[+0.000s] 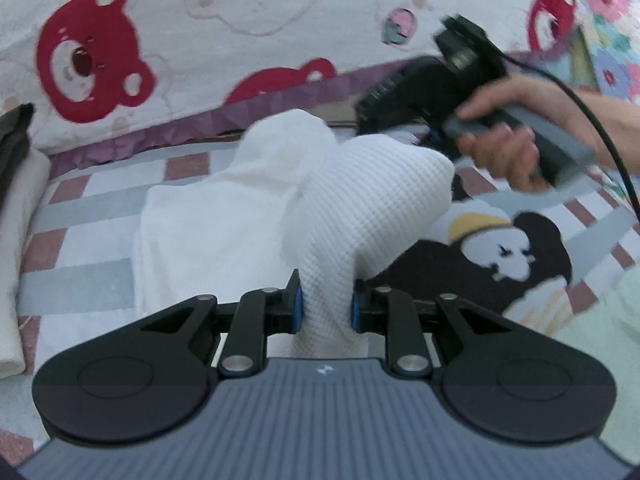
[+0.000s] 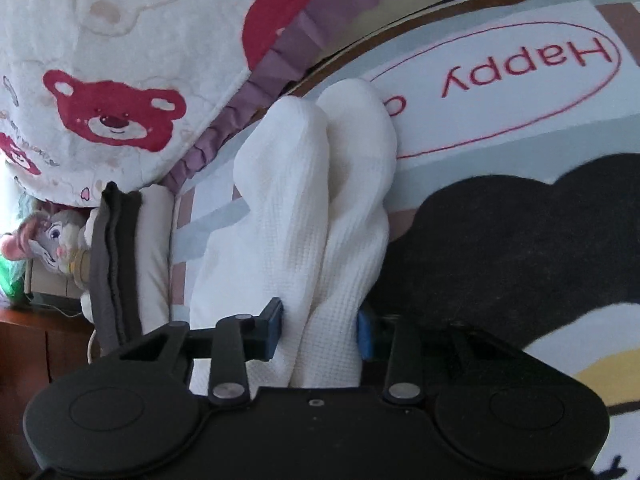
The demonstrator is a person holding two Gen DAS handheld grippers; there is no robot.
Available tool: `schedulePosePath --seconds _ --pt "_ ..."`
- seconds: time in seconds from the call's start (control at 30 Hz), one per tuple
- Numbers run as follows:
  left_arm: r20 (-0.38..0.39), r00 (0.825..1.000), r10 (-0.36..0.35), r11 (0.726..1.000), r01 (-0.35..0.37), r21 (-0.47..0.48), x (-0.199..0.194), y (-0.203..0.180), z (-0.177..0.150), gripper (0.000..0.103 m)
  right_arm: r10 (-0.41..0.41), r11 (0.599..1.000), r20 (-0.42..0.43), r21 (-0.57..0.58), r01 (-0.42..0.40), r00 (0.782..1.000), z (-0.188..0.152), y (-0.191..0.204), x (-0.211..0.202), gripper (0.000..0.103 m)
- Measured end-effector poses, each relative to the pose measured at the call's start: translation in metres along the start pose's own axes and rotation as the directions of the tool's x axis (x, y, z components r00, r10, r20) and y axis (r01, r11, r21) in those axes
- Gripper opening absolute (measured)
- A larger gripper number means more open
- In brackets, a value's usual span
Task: Fold clothes
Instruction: 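Hold the folded cream garment with both grippers and lift it off the bed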
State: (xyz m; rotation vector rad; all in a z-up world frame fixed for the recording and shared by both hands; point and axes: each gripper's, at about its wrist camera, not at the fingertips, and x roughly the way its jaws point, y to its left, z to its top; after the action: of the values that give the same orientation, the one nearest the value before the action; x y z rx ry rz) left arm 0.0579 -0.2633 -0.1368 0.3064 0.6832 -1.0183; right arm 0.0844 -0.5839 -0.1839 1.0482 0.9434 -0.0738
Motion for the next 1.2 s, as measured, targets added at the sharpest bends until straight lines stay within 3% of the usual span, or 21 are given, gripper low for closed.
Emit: schedulePosePath --seconds 0.03,0.1,0.17,0.43,0.5,0.53,0.6,0.67,0.83,0.97,1.07,1.13,1.17,1.2 --pt "-0.004 1.000 -0.006 1.000 0.006 0.028 0.001 -0.006 -0.002 0.021 -0.007 1.000 -0.005 0.009 0.007 1.000 0.001 0.000 -0.002 0.052" --pt "-0.003 1.000 -0.001 0.996 0.001 0.085 0.003 -0.017 -0.007 0.021 -0.028 0.999 -0.022 0.021 0.029 0.999 0.002 0.002 -0.003 0.070" --pt "0.008 1.000 0.013 0.993 -0.014 0.118 0.005 -0.028 -0.014 0.021 -0.040 0.999 -0.031 0.010 0.041 0.999 0.000 0.007 0.000 0.075" --pt "-0.020 0.999 0.030 0.983 -0.025 0.184 0.016 -0.043 -0.026 0.024 -0.141 0.978 -0.083 -0.164 0.126 0.987 -0.016 0.016 0.027 0.079" --pt "-0.021 0.999 0.028 0.985 -0.024 0.172 0.016 -0.040 -0.025 0.024 -0.122 0.981 -0.084 -0.162 0.107 0.989 -0.020 0.007 0.028 0.079" --pt "-0.021 0.999 0.028 0.986 -0.024 0.166 0.016 -0.039 -0.025 0.024 -0.088 0.986 -0.067 -0.150 0.077 0.994 -0.021 0.001 0.025 0.077" --pt "-0.024 0.999 0.031 0.988 -0.027 0.153 0.016 -0.037 -0.023 0.025 -0.015 0.991 -0.026 -0.137 0.011 1.000 -0.025 -0.011 0.017 0.049" --pt "-0.024 0.999 0.028 0.990 -0.025 0.138 0.015 -0.035 -0.023 0.025 0.043 0.989 0.007 -0.145 -0.042 0.999 -0.031 -0.019 0.011 0.040" --pt "-0.003 0.999 0.052 0.985 -0.051 0.167 0.018 -0.037 -0.021 0.031 0.110 0.982 0.053 -0.157 -0.100 0.993 -0.038 -0.025 0.006 0.041" --pt "-0.009 0.999 0.038 0.983 -0.036 0.178 0.025 -0.038 -0.021 0.033 0.129 0.988 0.033 -0.086 -0.126 0.991 -0.026 -0.035 0.009 0.058" --pt "-0.008 0.999 0.039 0.981 -0.036 0.192 0.029 -0.039 -0.019 0.035 0.142 0.989 0.094 -0.052 -0.137 0.985 -0.018 -0.041 0.018 0.065" --pt "-0.009 0.999 0.042 0.983 -0.040 0.178 0.031 -0.035 -0.016 0.039 0.164 0.986 0.136 -0.018 -0.164 0.977 -0.011 -0.038 0.025 0.051" --pt "-0.009 0.999 0.044 0.985 -0.042 0.170 0.032 -0.032 -0.014 0.035 0.173 0.985 0.152 -0.015 -0.173 0.973 -0.010 -0.033 0.025 0.029" --pt "-0.008 0.999 0.041 0.988 -0.040 0.148 0.031 -0.030 -0.011 0.023 0.183 0.983 0.165 -0.035 -0.179 0.969 -0.010 -0.025 0.022 0.028"
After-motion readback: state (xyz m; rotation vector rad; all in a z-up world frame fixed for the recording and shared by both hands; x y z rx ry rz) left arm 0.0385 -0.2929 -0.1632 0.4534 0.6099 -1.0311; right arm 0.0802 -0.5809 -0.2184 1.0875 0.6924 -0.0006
